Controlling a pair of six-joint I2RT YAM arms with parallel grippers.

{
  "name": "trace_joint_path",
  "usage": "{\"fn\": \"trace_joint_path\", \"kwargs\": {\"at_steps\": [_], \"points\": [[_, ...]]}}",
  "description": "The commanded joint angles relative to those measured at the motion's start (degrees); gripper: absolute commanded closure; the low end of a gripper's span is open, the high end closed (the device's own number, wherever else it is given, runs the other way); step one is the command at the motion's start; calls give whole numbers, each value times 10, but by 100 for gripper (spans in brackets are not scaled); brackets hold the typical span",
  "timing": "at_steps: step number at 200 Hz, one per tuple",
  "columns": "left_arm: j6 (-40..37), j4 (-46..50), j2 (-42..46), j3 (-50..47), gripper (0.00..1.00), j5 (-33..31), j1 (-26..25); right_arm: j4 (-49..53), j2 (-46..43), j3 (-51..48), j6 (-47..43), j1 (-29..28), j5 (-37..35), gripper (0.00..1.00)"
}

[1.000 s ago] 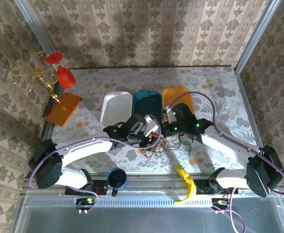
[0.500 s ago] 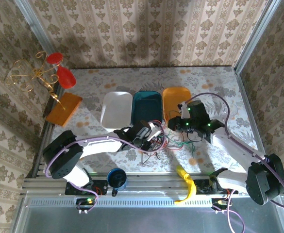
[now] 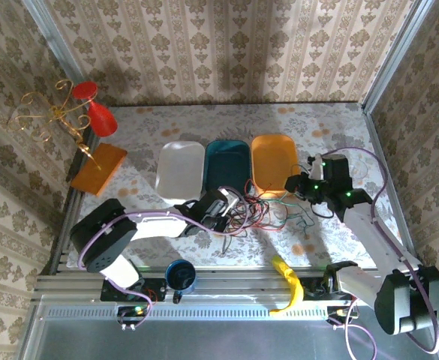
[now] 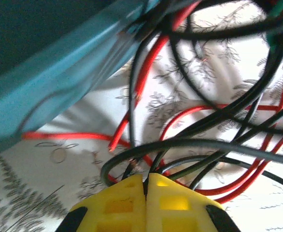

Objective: Untangle the cables

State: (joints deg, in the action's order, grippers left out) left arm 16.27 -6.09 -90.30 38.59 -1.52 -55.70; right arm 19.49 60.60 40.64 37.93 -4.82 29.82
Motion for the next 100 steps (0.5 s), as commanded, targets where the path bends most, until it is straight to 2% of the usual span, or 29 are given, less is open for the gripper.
{"fn": "trace_joint_path", "kwargs": {"at_steps": [1, 30, 56, 83, 100], "points": [[42, 29, 35, -34, 100, -64, 15, 76, -11, 8, -10, 34, -49, 100], [63, 34, 83, -64, 100, -96, 27, 143, 2, 26, -21, 51, -137, 100], [67, 57, 121, -74, 100, -114, 37, 165, 20, 36, -30, 56, -167, 100], [37, 59, 152, -71, 100, -93, 32, 159, 37, 34, -42, 53, -139, 100], [-6, 69, 161, -43, 100, -83, -1, 143, 37, 24, -44, 46, -107, 100]]}}
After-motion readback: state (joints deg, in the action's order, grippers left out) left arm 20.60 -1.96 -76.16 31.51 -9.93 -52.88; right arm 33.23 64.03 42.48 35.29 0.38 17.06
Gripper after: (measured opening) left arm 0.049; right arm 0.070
